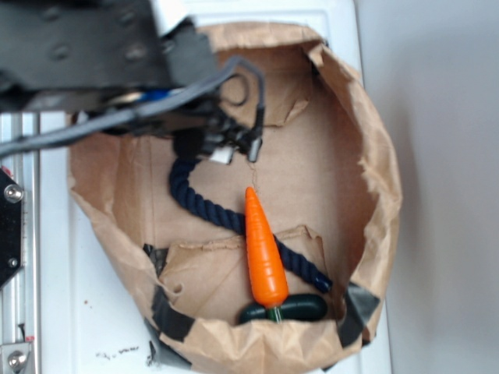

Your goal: Grab the white paper.

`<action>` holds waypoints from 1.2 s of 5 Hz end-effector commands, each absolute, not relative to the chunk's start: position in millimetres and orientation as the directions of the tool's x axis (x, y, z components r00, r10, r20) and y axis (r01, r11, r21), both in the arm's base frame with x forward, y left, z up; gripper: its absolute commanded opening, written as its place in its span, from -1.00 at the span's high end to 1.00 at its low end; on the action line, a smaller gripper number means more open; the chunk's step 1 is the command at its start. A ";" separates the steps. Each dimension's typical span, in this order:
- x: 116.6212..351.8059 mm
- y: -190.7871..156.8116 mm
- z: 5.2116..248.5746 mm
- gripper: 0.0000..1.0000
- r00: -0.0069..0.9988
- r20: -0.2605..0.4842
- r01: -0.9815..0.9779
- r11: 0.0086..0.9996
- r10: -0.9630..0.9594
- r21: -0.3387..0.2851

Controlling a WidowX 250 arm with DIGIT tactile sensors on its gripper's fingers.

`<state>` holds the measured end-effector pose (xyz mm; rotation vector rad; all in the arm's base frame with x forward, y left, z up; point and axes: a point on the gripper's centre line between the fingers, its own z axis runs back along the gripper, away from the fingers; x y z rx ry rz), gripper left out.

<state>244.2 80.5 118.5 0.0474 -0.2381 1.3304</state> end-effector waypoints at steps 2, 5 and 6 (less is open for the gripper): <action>269.4 93.3 125.9 -1.00 0.053 0.238 -0.988 0.087 0.970 -0.132; 262.3 92.7 87.0 -1.00 -0.025 0.284 -0.992 0.011 0.958 -0.127; 258.4 99.1 83.6 -1.00 -0.027 0.299 -0.997 -0.002 0.954 -0.083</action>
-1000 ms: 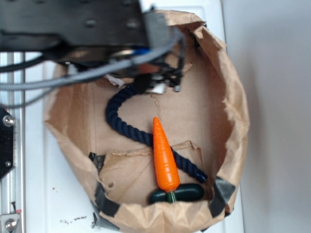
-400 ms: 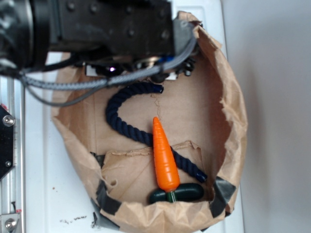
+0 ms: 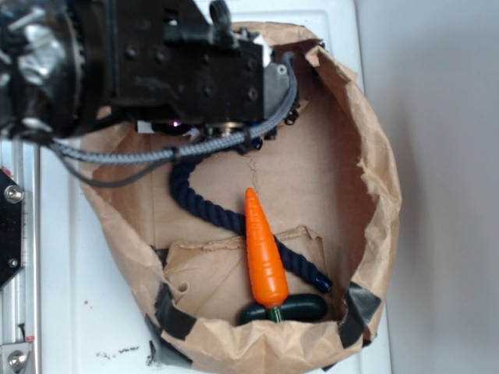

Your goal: Grab the white paper.

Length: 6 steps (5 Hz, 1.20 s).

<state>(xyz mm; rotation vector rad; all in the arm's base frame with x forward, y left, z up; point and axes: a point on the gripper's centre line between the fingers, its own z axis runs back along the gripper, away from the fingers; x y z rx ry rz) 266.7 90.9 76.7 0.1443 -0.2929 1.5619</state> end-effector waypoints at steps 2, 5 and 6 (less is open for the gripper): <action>255.0 96.7 60.9 -1.00 -0.011 0.391 -1.000 -0.006 0.920 -0.015; 269.2 104.6 28.2 -1.00 -0.026 0.529 -0.994 -0.076 0.848 0.072; 267.6 102.7 36.0 1.00 -0.024 0.496 -0.997 -0.060 0.868 0.057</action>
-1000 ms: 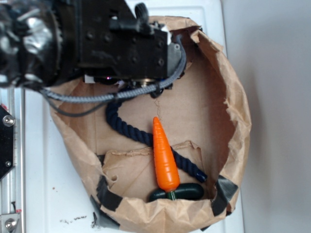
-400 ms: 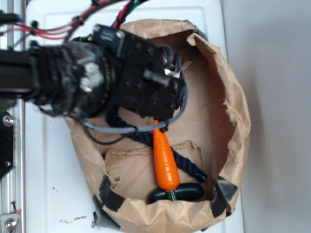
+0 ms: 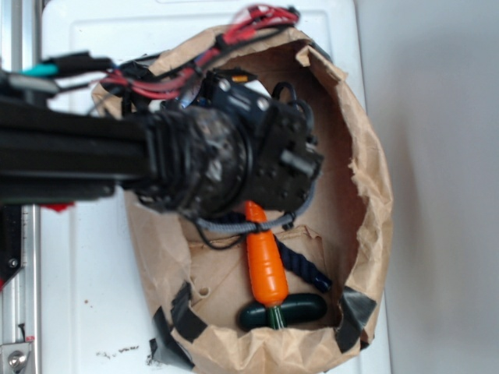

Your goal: Grab the white paper.

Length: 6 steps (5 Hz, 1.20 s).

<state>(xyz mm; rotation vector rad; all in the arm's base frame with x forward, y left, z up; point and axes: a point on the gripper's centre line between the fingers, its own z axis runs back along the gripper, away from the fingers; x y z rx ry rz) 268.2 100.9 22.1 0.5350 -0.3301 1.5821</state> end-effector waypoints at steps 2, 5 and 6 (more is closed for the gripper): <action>261.3 102.6 60.3 1.00 -0.004 0.448 -1.000 -0.007 0.894 0.005; 263.3 110.7 106.8 1.00 0.018 0.343 -0.995 0.049 0.939 -0.084; 262.1 116.3 98.1 -1.00 -0.021 0.311 -1.000 -0.017 0.950 -0.015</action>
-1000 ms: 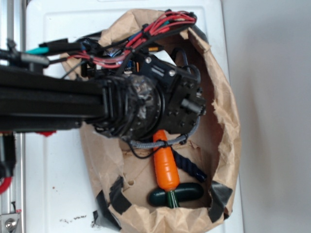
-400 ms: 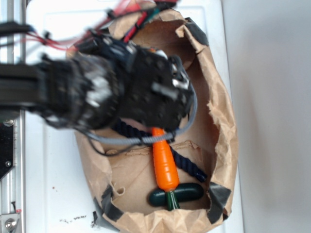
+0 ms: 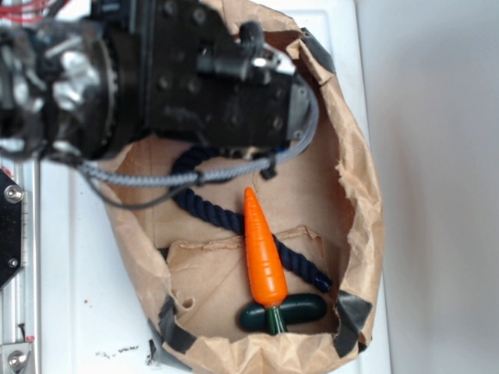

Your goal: Grab the white paper.

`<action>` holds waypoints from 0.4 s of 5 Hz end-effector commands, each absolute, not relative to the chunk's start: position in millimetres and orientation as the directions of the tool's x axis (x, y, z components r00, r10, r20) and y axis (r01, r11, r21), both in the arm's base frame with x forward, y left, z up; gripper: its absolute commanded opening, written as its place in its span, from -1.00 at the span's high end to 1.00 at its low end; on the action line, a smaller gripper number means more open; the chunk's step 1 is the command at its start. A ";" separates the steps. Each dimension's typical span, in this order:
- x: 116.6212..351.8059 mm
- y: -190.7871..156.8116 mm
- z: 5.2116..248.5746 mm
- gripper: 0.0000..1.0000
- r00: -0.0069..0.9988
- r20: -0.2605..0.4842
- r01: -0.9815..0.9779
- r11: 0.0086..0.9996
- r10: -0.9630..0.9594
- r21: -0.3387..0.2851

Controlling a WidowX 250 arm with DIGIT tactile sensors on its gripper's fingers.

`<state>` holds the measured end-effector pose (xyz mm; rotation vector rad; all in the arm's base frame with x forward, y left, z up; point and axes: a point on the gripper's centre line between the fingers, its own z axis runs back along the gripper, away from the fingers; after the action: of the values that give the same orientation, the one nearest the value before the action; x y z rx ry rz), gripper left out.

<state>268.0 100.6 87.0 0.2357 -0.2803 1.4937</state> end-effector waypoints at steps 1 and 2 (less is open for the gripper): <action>253.8 118.3 84.6 -1.00 -0.051 0.344 -0.999 -0.048 0.938 -0.017; 247.6 123.0 76.2 -1.00 -0.080 0.366 -0.997 -0.067 0.927 -0.048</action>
<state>255.7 114.3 60.7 0.3015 -0.2782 1.5872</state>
